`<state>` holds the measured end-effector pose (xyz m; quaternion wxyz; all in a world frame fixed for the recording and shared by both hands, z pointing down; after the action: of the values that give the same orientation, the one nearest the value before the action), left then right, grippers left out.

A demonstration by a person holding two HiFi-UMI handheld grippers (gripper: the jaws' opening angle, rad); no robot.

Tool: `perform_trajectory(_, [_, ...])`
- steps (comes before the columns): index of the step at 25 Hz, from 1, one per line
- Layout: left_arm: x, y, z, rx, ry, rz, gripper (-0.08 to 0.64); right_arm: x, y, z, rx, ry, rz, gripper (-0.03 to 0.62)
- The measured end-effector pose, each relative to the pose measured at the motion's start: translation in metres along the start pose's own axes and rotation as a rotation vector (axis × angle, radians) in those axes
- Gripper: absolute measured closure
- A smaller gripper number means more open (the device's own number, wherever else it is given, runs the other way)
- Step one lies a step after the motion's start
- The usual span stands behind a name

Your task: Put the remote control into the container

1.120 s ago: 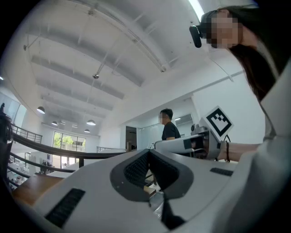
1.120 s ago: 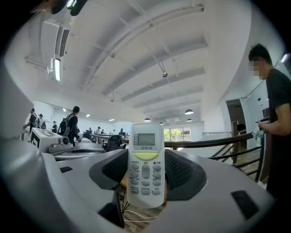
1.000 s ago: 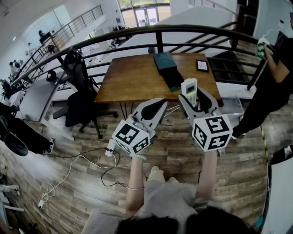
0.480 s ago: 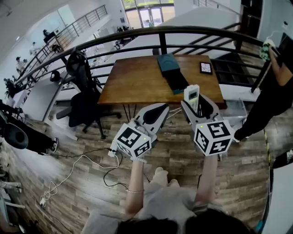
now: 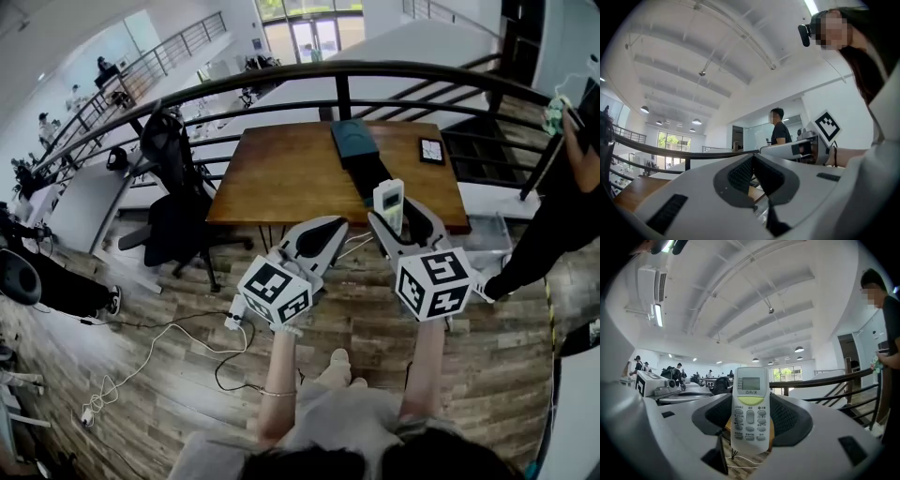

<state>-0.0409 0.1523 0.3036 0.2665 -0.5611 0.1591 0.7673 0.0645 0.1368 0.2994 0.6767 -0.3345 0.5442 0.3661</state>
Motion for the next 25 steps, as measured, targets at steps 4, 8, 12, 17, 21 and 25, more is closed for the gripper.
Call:
perform_trajectory(4, [0.000,0.020,-0.013,-0.021,-0.012,0.005,0.557,0.002,-0.007,-0.022,-0.007,-0.004,0.007,0.347])
perform_trajectory(8, [-0.005,0.038,-0.020,-0.045,-0.008,0.016,0.555,-0.003,-0.014,-0.039,-0.019,0.007,0.010,0.347])
perform_trajectory(12, [-0.009,0.054,-0.029,-0.053,-0.008,0.025,0.555,-0.006,-0.022,-0.053,-0.031,0.015,0.015,0.347])
perform_trajectory(17, [-0.010,0.071,-0.036,-0.071,-0.014,0.026,0.557,-0.008,-0.029,-0.068,-0.049,0.015,0.019,0.347])
perform_trajectory(21, [-0.012,0.083,-0.038,-0.080,-0.017,0.029,0.555,-0.014,-0.033,-0.076,-0.070,0.017,0.017,0.347])
perform_trajectory(25, [-0.017,0.088,-0.043,-0.090,-0.017,0.035,0.555,-0.017,-0.040,-0.080,-0.082,0.013,0.007,0.347])
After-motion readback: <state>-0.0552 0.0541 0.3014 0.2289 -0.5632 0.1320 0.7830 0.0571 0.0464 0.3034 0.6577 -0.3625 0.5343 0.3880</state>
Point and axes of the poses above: the fingertips, and each gripper's own axes: z backward along the fingers, y to its left, x out of its top, the point moved 3 cm from there along z, backward along the fingers, and after that the axes turned 13 degrees about -y, right-handed, at the moved point
